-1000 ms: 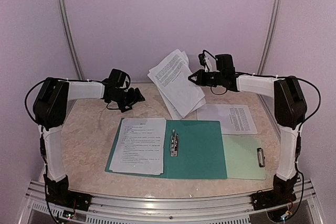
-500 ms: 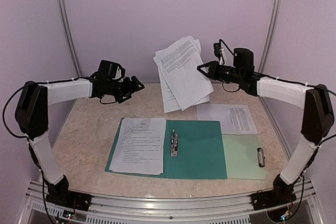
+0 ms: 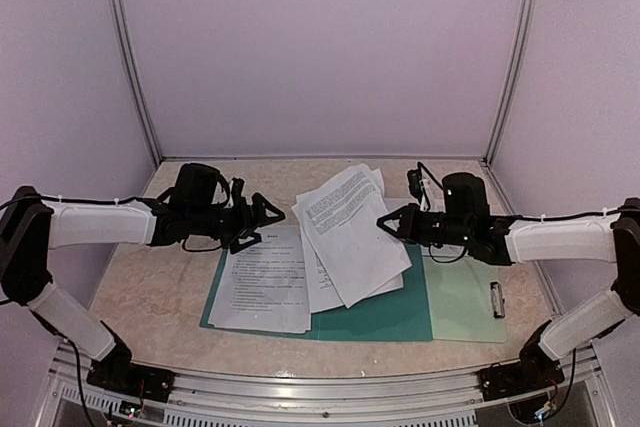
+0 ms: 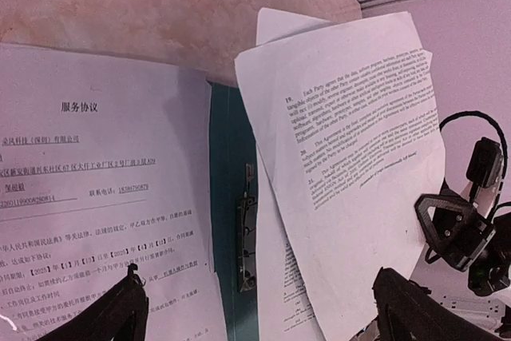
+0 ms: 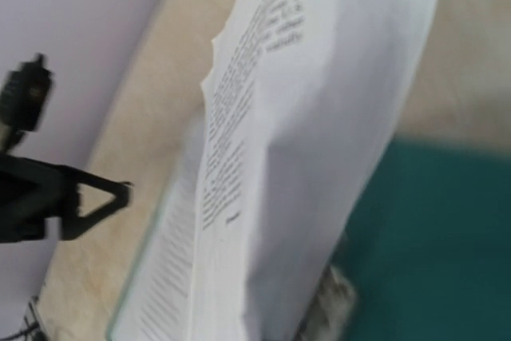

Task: Put the files into the folder
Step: Pass from the right arm to the left

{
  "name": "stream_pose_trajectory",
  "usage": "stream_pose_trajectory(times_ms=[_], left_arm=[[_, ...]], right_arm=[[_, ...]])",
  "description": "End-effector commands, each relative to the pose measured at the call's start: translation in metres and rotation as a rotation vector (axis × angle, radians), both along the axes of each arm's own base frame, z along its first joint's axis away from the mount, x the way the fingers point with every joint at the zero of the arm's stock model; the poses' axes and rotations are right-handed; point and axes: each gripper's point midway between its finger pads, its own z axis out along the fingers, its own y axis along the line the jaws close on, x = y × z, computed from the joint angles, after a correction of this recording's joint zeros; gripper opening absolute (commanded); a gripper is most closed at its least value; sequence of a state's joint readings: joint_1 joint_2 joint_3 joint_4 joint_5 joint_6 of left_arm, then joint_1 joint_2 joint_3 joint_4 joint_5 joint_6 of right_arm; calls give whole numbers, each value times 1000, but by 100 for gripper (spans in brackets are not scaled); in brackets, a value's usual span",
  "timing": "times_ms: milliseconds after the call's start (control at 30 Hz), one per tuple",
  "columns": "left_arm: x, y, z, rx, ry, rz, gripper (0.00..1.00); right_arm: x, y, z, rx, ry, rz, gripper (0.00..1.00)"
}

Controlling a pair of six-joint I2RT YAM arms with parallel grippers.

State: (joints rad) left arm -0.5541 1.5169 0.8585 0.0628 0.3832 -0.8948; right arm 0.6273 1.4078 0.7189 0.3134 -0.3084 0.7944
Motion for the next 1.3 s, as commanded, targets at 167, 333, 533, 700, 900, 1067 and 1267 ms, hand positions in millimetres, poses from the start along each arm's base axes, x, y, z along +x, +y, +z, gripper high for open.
stream_pose_trajectory(times_ms=[167, 333, 533, 700, 900, 1067, 1267], left_arm=[[-31, -42, -42, -26, 133, 3, 96], [-32, -56, -74, -10, 227, 10, 95], [-26, -76, -82, -3, 244, -40, 95], [-23, -80, -85, 11, 260, -44, 93], [-25, -76, -93, 32, 284, -30, 89], [-26, -76, -91, 22, 271, -29, 85], [-26, -77, -91, -8, 274, -18, 70]], right_arm=[[-28, -22, -71, -74, 159, -151, 0], [-32, -28, -98, -160, 203, -153, 7], [-30, -32, -108, -307, 202, -151, 30], [-32, -33, -112, -353, 205, -154, 40], [-38, -24, -117, -394, 203, -146, 44], [-37, -27, -119, -447, 185, -157, 41], [-45, -17, -128, -447, 197, -147, 31]])
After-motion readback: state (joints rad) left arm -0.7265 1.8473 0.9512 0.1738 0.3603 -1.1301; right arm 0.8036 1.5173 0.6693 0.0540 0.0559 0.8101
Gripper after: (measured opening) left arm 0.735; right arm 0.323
